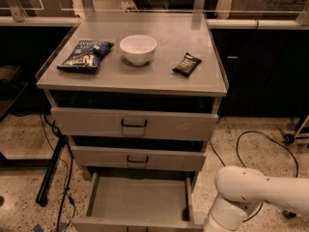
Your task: Close bottom drawer
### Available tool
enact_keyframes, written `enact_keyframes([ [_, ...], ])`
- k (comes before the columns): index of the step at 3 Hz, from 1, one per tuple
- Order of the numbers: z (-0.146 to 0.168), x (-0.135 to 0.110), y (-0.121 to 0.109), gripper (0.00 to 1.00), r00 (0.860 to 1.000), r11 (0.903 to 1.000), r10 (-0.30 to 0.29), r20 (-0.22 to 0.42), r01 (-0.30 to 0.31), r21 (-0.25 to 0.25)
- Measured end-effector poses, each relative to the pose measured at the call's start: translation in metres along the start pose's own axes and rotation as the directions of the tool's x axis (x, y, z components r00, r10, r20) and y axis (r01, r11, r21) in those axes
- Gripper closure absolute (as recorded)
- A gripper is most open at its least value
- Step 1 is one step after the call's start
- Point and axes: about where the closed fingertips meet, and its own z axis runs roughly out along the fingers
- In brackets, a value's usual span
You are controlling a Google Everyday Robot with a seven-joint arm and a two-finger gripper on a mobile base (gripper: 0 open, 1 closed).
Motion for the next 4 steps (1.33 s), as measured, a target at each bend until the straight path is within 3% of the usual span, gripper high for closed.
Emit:
enact_keyframes([
  [1,0.049,0.005,-0.018,1.0,0.998,0.9966,0.061,0.019,-0.06,-0.057],
  [2,0.049,0.005,-0.018,1.0,0.998,0.9966,0.061,0.019,-0.06,-0.056],
  [3,0.069,0.002,-0.023,1.0,0.998,0.9944,0.067,0.018,-0.066,-0.082],
  [4,0.106,-0.005,-0.047,1.0,0.994,0.9906,0.11,0.021,-0.108,-0.084],
])
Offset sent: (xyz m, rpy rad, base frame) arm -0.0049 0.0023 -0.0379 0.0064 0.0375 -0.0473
